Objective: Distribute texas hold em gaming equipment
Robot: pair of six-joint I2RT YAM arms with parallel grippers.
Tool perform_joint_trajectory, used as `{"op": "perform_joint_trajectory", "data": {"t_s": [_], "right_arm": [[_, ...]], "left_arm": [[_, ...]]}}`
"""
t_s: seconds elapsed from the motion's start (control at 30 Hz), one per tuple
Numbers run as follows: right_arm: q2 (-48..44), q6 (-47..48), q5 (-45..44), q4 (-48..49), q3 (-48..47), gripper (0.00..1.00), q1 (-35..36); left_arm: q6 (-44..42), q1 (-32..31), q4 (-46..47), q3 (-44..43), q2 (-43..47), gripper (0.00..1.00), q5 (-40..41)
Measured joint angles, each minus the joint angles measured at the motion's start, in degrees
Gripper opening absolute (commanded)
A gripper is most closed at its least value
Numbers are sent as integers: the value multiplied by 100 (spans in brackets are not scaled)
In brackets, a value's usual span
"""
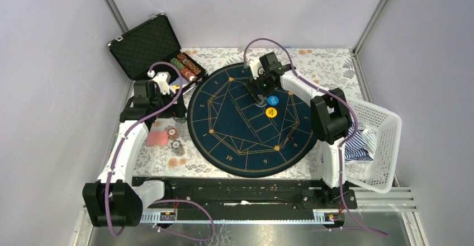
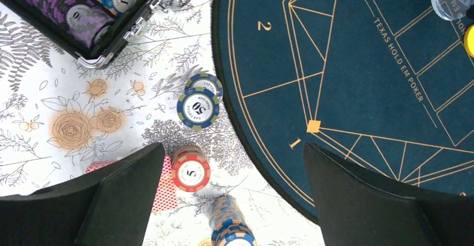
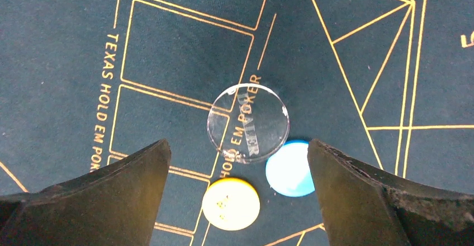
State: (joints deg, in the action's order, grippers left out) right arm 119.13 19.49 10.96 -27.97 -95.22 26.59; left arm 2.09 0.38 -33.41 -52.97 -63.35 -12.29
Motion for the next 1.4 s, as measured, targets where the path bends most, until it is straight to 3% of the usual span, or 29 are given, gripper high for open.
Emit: {"op": "perform_joint_trajectory", "data": {"t_s": [0.7, 1.07, 1.4], "right_arm": [[866, 15, -109, -122, -424, 89, 15], [866, 109, -313, -149, -424, 58, 87], [376, 236, -348, -483, -280, 54, 494]], "left_arm": [[85, 247, 190, 212, 111, 99, -79], [83, 262, 271, 280, 111, 99, -46], [249, 363, 278, 293, 111, 99, 90]]}}
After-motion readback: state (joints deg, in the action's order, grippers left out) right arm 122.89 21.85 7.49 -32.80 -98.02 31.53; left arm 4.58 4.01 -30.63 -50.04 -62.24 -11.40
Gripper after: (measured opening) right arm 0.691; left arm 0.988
